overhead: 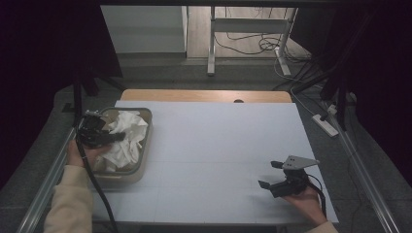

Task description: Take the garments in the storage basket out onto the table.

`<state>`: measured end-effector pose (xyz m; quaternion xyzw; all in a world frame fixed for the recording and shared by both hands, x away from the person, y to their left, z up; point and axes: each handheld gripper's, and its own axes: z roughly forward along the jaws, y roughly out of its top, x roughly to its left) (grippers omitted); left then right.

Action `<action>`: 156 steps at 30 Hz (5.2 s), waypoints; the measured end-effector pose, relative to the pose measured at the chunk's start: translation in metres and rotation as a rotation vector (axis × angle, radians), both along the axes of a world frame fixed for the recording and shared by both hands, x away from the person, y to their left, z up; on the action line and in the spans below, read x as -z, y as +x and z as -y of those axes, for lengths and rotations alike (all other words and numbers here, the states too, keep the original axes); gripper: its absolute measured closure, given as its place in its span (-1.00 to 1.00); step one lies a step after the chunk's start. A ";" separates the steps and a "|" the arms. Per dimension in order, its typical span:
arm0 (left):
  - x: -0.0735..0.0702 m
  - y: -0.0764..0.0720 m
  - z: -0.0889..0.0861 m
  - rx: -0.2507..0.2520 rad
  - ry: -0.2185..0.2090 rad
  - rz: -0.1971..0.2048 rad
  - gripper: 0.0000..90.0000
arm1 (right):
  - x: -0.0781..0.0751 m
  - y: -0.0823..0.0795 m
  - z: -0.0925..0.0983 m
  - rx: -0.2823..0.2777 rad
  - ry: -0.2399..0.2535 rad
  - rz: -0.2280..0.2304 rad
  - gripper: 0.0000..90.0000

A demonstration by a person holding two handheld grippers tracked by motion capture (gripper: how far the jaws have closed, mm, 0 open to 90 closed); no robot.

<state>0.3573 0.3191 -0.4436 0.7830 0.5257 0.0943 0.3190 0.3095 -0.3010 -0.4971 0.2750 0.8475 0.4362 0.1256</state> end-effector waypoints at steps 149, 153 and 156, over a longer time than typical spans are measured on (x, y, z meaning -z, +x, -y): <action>-0.138 -0.019 0.058 0.118 -0.486 0.489 0.55 | -0.002 0.002 0.000 0.017 0.021 0.010 -0.80; -0.140 -0.017 0.072 0.154 -0.481 0.483 0.55 | -0.002 0.001 0.001 0.018 0.021 0.011 -0.81; -0.141 -0.014 0.079 0.171 -0.494 0.480 0.55 | -0.002 0.002 0.001 0.020 0.020 0.011 -0.80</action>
